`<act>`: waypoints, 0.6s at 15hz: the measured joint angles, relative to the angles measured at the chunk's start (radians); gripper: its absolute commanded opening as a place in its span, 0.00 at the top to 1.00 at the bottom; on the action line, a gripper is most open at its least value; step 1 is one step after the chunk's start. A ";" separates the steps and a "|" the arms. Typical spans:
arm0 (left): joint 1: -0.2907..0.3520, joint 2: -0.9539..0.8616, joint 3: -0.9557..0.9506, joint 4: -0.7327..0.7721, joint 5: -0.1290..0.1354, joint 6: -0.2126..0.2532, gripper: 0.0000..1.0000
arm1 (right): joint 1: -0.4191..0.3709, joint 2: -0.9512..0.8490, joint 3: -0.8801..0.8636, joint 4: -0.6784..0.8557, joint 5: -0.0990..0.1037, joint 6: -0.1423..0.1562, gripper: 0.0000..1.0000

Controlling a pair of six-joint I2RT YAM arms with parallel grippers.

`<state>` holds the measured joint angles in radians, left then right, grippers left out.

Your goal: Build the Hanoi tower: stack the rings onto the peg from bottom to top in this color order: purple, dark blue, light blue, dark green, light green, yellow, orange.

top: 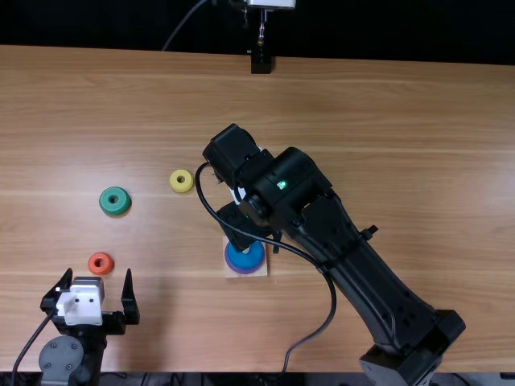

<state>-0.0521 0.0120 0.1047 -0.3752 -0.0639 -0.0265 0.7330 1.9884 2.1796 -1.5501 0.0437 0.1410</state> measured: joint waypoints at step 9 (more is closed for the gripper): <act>0.000 0.000 0.000 0.000 0.000 0.000 0.00 | 0.000 0.002 -0.024 0.003 0.001 0.002 0.94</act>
<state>-0.0525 0.0116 0.1047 -0.3752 -0.0643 -0.0269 0.7330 1.9907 2.1559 -1.5471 0.0444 0.1432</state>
